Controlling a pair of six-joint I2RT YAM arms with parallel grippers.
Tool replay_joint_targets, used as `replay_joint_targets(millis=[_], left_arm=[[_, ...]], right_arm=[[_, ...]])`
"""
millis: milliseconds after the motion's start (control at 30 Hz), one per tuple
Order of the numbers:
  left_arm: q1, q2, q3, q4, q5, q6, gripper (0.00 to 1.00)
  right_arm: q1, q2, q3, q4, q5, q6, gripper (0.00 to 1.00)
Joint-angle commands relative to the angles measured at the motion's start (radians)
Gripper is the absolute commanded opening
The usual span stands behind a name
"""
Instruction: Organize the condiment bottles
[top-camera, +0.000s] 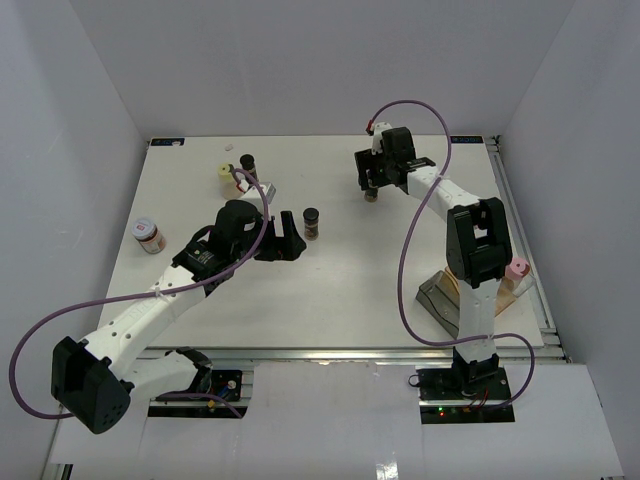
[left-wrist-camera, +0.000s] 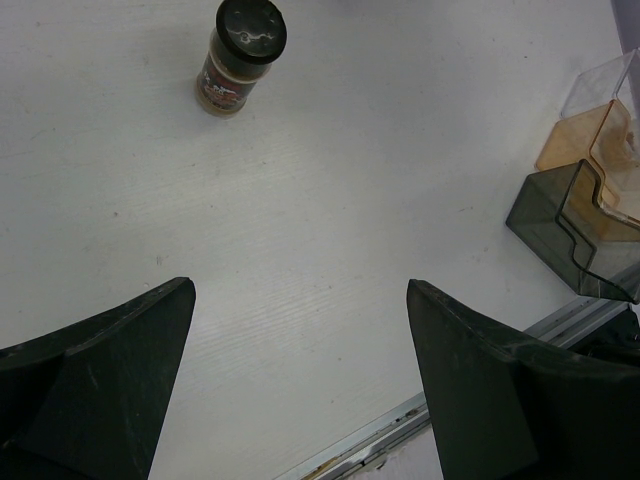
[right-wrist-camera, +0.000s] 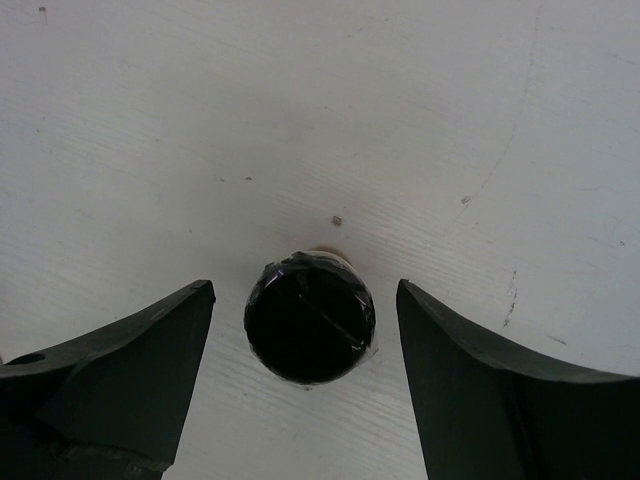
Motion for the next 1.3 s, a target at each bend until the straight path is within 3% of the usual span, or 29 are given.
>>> replay_joint_targets(millis=[0, 267, 500, 700, 1000, 1267], left_arm=[[-0.001, -0.015, 0.005, 0.013, -0.001, 0.007, 0.98], [-0.001, -0.012, 0.007, 0.008, 0.001, 0.004, 0.98], [-0.001, -0.037, 0.006, -0.004, -0.001, 0.001, 0.98], [-0.001, -0.038, 0.007, -0.013, -0.016, 0.004, 0.98], [-0.001, -0.042, -0.010, 0.013, -0.013, -0.004, 0.98], [-0.001, -0.026, -0.019, 0.041, 0.070, -0.056, 0.98]], right_arm=[[0.008, 0.000, 0.035, 0.008, 0.002, -0.023, 0.73], [0.010, 0.008, 0.070, -0.029, 0.049, -0.033, 0.49], [0.010, -0.059, 0.054, -0.054, 0.076, -0.038, 0.08], [0.011, -0.281, -0.065, -0.128, 0.160, 0.018, 0.08], [-0.012, -0.791, -0.477, -0.196, 0.453, 0.145, 0.08], [-0.081, -1.076, -0.721, -0.265, 0.498, 0.278, 0.08]])
